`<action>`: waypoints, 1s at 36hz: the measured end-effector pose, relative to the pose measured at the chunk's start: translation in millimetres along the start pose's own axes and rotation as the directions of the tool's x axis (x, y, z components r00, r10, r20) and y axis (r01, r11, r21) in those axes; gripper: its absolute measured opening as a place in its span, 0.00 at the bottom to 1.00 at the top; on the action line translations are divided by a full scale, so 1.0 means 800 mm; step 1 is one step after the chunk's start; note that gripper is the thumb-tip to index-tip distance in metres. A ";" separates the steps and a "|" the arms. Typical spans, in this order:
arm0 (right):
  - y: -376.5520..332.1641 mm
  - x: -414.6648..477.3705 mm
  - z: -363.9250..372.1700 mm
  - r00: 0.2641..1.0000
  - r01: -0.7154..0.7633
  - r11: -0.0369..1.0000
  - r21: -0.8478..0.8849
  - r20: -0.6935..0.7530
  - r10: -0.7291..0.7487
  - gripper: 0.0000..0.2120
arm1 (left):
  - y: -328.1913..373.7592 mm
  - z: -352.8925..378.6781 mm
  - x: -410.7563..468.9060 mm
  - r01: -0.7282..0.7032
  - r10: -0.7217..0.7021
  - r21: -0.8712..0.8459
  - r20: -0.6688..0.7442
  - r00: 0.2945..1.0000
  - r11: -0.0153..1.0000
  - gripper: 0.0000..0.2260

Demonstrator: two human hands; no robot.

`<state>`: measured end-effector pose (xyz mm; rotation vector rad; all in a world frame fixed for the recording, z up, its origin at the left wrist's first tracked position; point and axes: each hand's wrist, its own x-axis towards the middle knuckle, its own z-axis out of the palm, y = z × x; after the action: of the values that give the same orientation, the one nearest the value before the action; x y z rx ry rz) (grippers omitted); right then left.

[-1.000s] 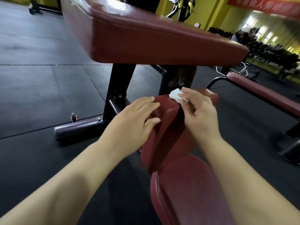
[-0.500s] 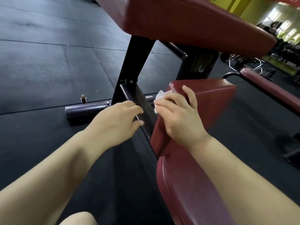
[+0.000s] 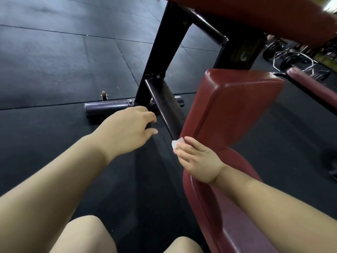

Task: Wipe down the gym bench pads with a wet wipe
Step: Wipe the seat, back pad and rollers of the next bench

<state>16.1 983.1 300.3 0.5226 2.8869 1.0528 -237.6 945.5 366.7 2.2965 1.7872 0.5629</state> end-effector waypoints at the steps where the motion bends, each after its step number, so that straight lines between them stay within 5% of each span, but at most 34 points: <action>1: 0.002 -0.002 0.002 0.999 0.025 0.999 0.020 -0.031 -0.025 0.17 | 0.002 0.000 0.000 -0.011 0.011 0.001 0.002 1.000 1.000 0.14; 5: 0.012 -0.005 -0.007 0.984 0.069 0.990 0.126 -0.170 -0.047 0.12 | 0.017 0.000 0.006 -0.088 0.085 -0.045 -0.075 0.994 0.995 0.11; 10: 0.047 -0.015 -0.058 0.931 -0.045 0.973 0.228 -0.343 0.124 0.09 | 0.060 -0.009 0.036 -0.254 0.226 -0.043 -0.326 0.918 0.966 0.11; 13: 0.073 -0.016 -0.082 0.839 -0.145 0.962 0.230 -0.486 0.243 0.10 | 0.086 -0.019 0.058 -0.268 0.219 -0.077 -0.387 0.896 0.960 0.16; 17: 0.099 -0.006 -0.101 0.611 -0.375 0.890 0.261 -0.653 0.449 0.08 | 0.116 -0.036 0.089 -0.322 0.290 0.003 -0.442 0.849 0.947 0.15; 20: 0.117 -0.007 -0.088 0.549 -0.501 0.812 0.298 -0.616 0.565 0.09 | 0.124 -0.031 0.100 -0.330 0.297 -0.001 -0.438 0.849 0.944 0.11; 22: 0.130 -0.006 -0.085 0.482 -0.571 0.679 0.461 -0.481 0.732 0.06 | 0.126 -0.027 0.100 -0.290 0.207 -0.107 -0.478 0.853 0.951 0.12; 26: 0.146 -0.019 -0.072 0.021 -0.645 0.176 0.743 -0.213 0.977 0.05 | 0.130 -0.021 0.099 -0.255 0.155 -0.144 -0.492 0.857 0.956 0.15; 28: 0.144 -0.019 -0.069 -0.086 -0.590 0.040 0.807 -0.111 0.990 0.07 | 0.133 -0.021 0.099 -0.249 0.144 -0.153 -0.492 0.859 0.956 0.17; 31: 0.117 0.001 -0.076 -0.059 -0.474 0.069 0.878 -0.110 0.992 0.07 | 0.136 -0.020 0.099 -0.216 0.109 -0.162 -0.498 0.860 0.963 0.16; 36: 0.073 0.016 -0.070 0.447 -0.259 0.605 0.753 -0.462 0.766 0.11 | 0.141 -0.015 0.099 -0.193 0.089 -0.153 -0.516 0.852 0.969 0.13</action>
<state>14.2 994.2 381.7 1.4937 3.9896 0.2985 -125.3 990.8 433.8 2.2895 1.6505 1.4217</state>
